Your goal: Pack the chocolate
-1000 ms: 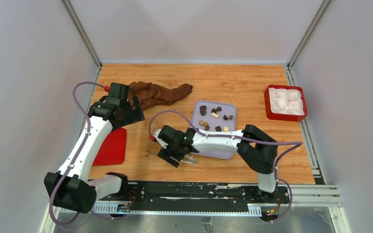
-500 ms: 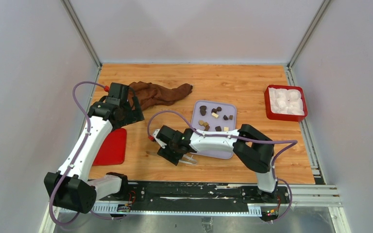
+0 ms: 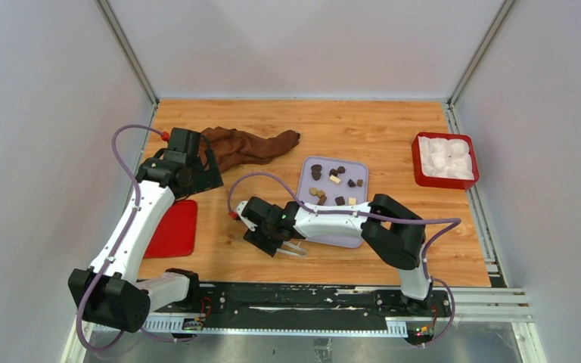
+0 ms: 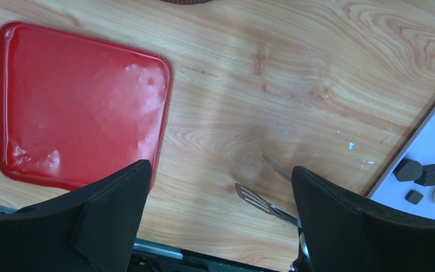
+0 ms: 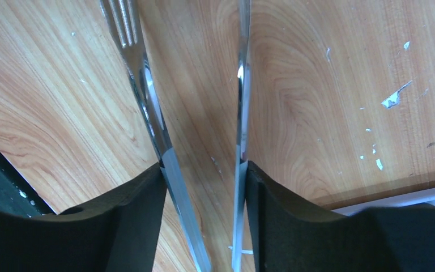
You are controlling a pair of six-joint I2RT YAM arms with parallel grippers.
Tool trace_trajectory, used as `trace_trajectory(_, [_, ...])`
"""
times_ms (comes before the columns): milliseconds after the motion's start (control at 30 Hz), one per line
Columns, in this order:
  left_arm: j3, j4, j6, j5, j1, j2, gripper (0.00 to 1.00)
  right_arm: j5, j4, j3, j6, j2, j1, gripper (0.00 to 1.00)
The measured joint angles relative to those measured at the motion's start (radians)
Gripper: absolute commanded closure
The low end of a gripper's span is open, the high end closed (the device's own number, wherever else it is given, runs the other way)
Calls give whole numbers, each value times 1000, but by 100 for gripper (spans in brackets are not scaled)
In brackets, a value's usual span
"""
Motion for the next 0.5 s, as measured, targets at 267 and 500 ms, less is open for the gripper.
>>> trace_trajectory(267, [10,0,5,-3,0,7,0,5,10,2,-3,2,0,86])
trace_trajectory(500, [27,-3,8,-12,0,7,0,48,-48,29,10,0,-8,100])
